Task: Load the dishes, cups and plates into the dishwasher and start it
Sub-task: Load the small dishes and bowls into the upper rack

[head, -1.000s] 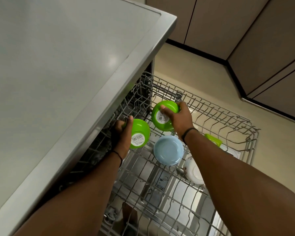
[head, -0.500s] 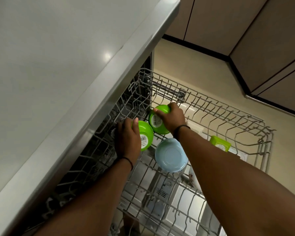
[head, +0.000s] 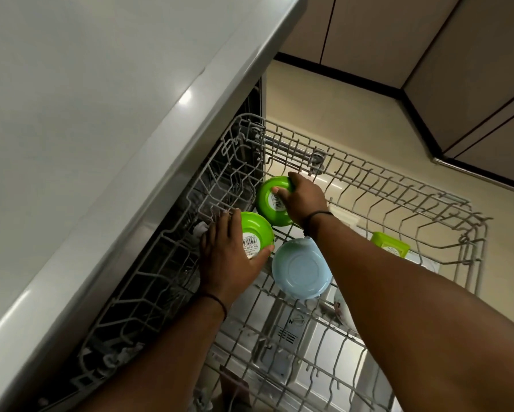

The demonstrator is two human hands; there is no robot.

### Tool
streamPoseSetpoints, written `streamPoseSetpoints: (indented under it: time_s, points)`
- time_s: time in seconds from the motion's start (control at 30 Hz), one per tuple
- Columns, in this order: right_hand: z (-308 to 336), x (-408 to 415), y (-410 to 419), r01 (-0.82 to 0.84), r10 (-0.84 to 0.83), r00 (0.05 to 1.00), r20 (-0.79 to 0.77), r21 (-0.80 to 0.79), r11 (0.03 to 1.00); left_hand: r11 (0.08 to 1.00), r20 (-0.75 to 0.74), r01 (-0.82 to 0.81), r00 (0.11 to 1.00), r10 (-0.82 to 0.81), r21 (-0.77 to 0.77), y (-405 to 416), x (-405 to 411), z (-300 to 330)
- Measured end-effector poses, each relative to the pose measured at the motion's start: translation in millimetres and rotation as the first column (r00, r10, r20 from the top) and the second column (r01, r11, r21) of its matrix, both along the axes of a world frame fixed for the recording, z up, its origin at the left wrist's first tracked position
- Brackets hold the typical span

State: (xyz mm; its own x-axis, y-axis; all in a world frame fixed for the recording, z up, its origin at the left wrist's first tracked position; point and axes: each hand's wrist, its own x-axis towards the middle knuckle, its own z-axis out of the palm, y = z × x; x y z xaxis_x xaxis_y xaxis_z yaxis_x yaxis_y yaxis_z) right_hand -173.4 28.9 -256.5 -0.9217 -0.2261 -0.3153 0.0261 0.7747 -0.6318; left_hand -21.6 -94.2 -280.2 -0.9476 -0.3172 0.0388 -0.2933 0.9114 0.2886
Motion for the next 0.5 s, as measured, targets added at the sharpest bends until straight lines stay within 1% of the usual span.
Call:
streamPoseSetpoints:
  time_s: [0.07, 0.13, 0.27, 0.37, 0.5]
  points:
    - [2.2, 2.0, 2.1, -0.008, 0.009, 0.999, 0.031, -0.030, 1.000, 1.000, 0.055, 0.020, 0.998, -0.019, -0.015, 0.0, 1.0, -1.9]
    - [2.4, 3.9, 3.3, -0.003, 0.006, 0.999, 0.039, -0.060, 0.998, 0.999, 0.073, 0.035, 0.997, -0.033, -0.018, -0.3, -0.1, -2.6]
    - [1.0, 3.5, 3.9, 0.019, -0.012, 0.998, 0.055, -0.115, 0.993, 0.997, 0.035, 0.049, 0.998, -0.047, -0.061, 0.8, -1.8, 1.6]
    - [0.9, 0.0, 2.8, 0.041, -0.033, 0.998, 0.058, -0.143, 0.989, 0.997, 0.058, 0.046, 0.997, -0.042, -0.068, 0.1, -0.4, 2.4]
    - [1.7, 0.3, 2.5, 0.018, -0.008, 0.997, 0.076, -0.129, 0.991, 0.995, 0.046, 0.051, 0.998, -0.047, -0.083, -2.3, 4.4, -1.3]
